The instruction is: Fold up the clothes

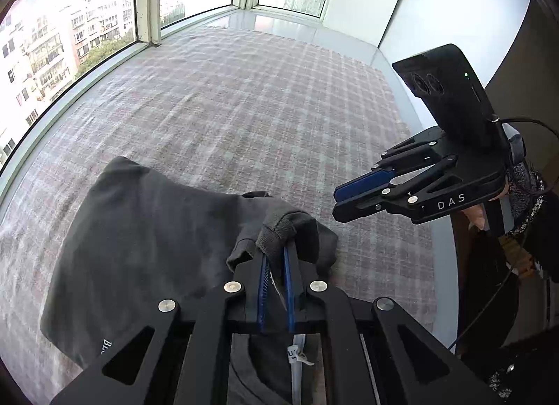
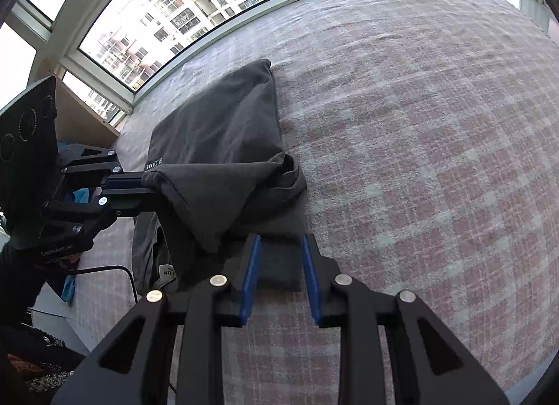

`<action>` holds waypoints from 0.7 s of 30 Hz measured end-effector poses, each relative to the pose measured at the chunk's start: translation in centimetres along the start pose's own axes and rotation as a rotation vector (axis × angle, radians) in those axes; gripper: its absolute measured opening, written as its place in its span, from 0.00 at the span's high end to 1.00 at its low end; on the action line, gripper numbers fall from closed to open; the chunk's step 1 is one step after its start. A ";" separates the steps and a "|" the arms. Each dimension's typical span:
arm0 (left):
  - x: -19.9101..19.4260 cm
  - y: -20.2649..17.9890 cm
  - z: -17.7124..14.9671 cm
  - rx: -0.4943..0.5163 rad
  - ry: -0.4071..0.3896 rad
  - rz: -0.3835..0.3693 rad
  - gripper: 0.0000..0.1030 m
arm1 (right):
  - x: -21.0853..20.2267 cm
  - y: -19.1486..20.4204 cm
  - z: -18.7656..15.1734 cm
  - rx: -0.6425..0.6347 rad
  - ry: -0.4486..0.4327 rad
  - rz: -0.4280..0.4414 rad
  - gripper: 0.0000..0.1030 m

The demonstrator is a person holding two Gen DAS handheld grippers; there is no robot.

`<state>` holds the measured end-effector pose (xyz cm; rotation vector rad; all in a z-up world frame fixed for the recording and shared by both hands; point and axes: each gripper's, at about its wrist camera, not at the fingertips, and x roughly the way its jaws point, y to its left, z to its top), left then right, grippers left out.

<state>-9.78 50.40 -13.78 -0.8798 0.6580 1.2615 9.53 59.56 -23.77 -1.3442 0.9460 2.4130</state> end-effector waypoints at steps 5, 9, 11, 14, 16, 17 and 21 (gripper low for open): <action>-2.3 1.0 -1.3 -0.104 -0.108 -0.025 0.94 | 2.1 0.5 1.0 -0.043 0.029 -0.008 0.85; -5.6 1.1 -1.2 -0.122 -0.199 -0.039 0.94 | 3.9 1.3 2.3 -0.069 0.033 -0.019 0.85; -6.9 1.1 -0.7 -0.110 -0.223 -0.033 0.94 | 4.5 1.7 2.8 -0.078 0.039 -0.023 0.85; -6.8 1.0 -0.1 -0.089 -0.206 -0.044 0.94 | 4.3 2.4 2.9 -0.088 0.041 -0.005 0.85; -5.7 0.7 0.2 -0.081 -0.174 -0.052 0.92 | 3.9 2.5 2.8 -0.089 0.039 -0.012 0.85; -5.0 0.5 0.3 -0.081 -0.150 -0.048 0.82 | 3.7 2.5 2.7 -0.087 0.041 -0.018 0.85; -2.1 0.0 0.7 -0.081 -0.053 -0.034 0.68 | 3.1 2.4 2.1 -0.080 0.051 -0.020 0.85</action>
